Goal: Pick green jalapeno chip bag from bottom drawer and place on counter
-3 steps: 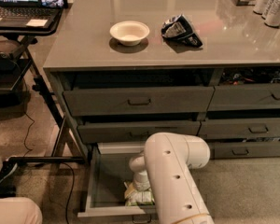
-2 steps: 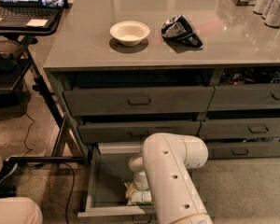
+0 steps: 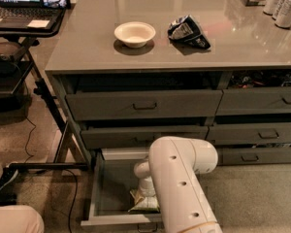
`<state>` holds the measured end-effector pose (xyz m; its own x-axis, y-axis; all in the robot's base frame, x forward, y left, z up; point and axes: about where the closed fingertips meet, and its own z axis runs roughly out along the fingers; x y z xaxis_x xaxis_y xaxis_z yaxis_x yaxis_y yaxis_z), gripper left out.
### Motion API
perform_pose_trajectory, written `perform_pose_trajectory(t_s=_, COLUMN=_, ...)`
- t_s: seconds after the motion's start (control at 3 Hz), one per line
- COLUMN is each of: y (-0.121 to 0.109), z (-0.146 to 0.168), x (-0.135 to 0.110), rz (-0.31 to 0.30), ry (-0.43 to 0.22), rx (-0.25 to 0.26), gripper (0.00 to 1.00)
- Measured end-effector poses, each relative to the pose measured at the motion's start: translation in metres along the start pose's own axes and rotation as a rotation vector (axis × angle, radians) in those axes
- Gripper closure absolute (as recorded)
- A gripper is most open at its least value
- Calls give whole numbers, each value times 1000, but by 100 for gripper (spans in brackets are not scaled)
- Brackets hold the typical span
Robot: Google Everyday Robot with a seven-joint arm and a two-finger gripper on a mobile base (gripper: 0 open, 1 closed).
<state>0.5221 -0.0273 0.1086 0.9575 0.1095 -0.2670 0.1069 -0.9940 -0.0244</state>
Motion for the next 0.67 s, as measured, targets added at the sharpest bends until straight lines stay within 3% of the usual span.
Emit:
perform_pose_trajectory(t_s=0.33, y=0, z=-2, x=-1, rz=0, ry=0, rx=0, gripper=91)
perform_pose_trajectory(t_s=0.67, y=0, z=-13, x=-13, rz=4, ry=29, rx=7, gripper=100)
